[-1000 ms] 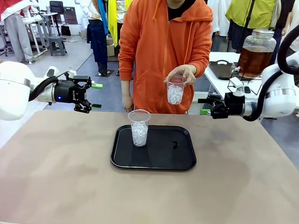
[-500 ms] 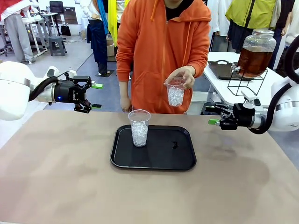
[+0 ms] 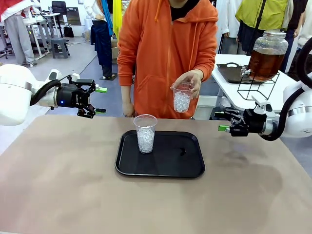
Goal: Pour the drink into the iced cup.
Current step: Pick up the iced cup indicated by the human and present it to them.
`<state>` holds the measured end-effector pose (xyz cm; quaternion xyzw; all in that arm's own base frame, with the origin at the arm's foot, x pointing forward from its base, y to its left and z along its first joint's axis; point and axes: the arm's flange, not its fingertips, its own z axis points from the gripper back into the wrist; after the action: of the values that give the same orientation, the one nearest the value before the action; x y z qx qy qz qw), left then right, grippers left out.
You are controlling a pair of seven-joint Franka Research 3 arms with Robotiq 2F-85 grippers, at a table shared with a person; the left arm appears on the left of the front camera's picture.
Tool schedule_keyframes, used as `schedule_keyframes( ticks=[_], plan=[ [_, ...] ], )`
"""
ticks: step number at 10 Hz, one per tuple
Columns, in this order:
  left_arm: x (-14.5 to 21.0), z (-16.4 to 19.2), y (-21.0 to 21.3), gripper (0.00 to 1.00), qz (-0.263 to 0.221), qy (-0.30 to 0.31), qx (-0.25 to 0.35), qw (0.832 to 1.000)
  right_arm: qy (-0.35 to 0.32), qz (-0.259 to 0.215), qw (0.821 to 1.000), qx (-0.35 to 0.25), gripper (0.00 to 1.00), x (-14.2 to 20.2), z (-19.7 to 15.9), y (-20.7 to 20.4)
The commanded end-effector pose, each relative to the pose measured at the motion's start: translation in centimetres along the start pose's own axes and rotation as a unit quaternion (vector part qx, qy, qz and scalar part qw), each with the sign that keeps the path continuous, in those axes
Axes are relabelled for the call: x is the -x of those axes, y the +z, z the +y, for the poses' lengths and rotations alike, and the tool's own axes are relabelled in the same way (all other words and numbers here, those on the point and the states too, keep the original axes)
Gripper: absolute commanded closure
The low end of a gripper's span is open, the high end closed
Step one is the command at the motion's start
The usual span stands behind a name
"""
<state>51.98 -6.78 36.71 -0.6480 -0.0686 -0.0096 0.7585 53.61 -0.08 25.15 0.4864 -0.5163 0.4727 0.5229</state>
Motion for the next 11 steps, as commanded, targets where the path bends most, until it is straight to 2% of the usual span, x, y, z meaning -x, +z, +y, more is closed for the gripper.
schedule_keyframes(
  ticks=[1, 11],
  plan=[
    [0.12, -0.17, 0.08, 0.0, -0.001, -0.002, 0.0, 1.0, 0.002, -0.002, 1.0, 0.001, 0.0, -0.23, -0.07, -0.17],
    [0.12, -0.17, 0.08, 0.0, -0.001, -0.002, 0.0, 1.0, 0.002, -0.002, 1.0, 0.001, 0.0, -0.23, -0.07, -0.17]
  ],
)
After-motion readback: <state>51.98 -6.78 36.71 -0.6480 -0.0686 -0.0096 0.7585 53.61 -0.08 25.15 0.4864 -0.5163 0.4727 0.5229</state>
